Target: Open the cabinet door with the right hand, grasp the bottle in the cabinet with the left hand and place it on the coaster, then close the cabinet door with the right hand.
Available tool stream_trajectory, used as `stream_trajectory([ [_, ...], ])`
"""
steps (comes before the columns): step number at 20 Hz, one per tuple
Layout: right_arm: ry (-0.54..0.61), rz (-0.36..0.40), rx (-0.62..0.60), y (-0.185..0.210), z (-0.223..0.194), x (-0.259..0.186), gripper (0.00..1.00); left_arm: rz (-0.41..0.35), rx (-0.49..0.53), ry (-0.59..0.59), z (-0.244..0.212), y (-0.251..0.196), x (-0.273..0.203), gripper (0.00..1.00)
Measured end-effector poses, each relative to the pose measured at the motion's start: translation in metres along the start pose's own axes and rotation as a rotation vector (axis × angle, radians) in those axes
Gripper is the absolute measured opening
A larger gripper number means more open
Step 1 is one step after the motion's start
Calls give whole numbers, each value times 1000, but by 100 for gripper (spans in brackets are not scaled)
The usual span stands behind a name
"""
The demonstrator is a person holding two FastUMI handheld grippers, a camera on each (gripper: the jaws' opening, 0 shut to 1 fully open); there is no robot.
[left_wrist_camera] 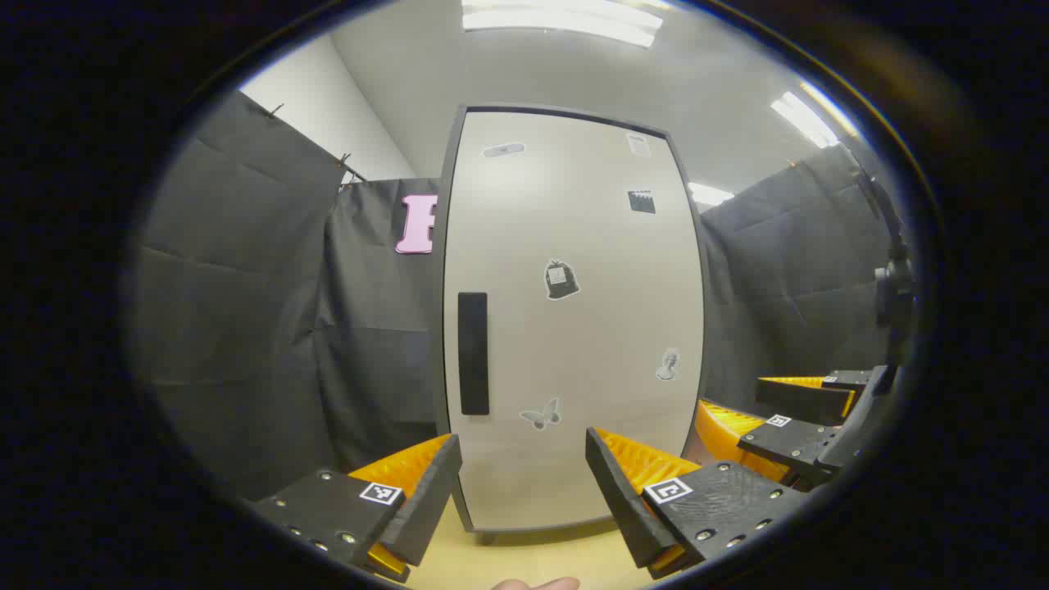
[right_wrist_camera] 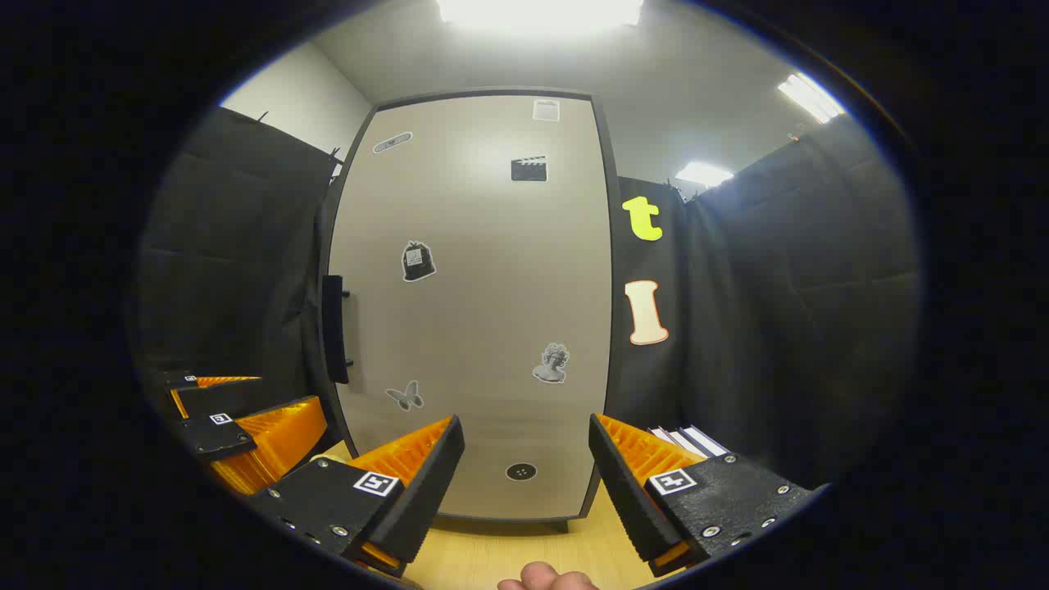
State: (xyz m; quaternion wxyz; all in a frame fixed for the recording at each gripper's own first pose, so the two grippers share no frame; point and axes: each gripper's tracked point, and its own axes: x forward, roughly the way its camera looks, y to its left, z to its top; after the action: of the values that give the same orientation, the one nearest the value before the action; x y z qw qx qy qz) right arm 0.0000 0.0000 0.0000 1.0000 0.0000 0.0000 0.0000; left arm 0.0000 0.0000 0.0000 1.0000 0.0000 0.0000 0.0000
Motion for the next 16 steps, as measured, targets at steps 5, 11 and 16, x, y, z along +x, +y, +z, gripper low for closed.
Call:
stream_trajectory([
  [5,-20,15,-14,4,5,-5,95,6,-3,7,-1,1,3,91],
  [11,-22,17,0,3,8,-7,95,9,-1,-1,1,-2,2,91],
  [16,-16,33,-11,6,7,-8,95,15,-6,2,0,-1,4,91],
])
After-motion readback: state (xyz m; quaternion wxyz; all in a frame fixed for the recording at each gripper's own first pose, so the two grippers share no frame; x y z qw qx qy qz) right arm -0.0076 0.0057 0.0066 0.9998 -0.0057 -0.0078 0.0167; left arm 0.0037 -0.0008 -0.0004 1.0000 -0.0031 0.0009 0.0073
